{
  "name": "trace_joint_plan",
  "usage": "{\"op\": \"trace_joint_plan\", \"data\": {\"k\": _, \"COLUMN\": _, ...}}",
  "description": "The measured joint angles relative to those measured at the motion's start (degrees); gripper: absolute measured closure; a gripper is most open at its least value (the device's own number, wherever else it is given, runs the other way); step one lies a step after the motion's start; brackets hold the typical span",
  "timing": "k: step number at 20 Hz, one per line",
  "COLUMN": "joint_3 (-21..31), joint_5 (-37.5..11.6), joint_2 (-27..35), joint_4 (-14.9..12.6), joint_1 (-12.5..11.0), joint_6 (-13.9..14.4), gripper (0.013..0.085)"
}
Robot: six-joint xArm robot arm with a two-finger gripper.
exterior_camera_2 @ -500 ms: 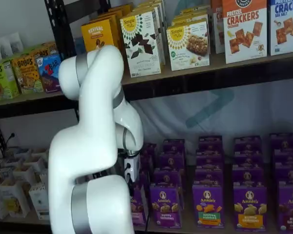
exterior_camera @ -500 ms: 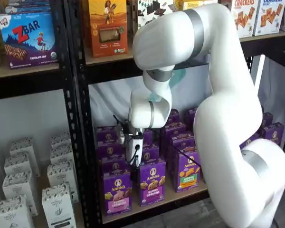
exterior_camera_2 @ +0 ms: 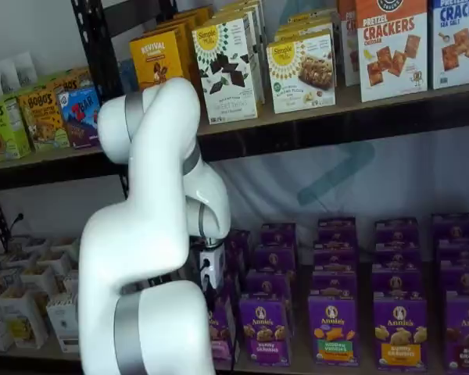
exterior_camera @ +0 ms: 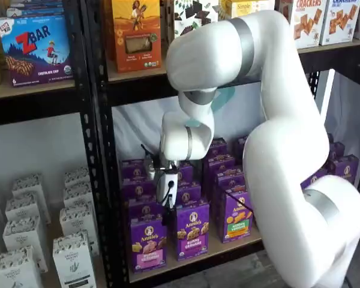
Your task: Pick up the purple box with a pink patch in the middle, on the bottom shelf, the first box from the left
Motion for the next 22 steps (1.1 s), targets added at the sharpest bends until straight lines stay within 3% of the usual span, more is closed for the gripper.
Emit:
{"op": "trace_joint_plan", "data": {"k": 5, "joint_3": -1.43, "joint_5": -1.39, "joint_2": 1.93, "joint_4": -1.07, "joint_1": 0.61, "joint_6": 1.47, "gripper": 0.0130}}
{"op": "trace_joint_plan", "data": {"k": 13, "joint_3": -3.79, "joint_5": -4.07, "joint_2": 5.56, "joint_4": 1.32, "joint_1": 1.17, "joint_6": -0.36, "gripper": 0.0130}}
{"op": "trace_joint_plan", "data": {"k": 22, "joint_3": -8.91, "joint_5": -4.28, "joint_2": 10.60, "joint_4": -2.18, "joint_1": 1.07, "joint_6": 2.74, "gripper": 0.0130}}
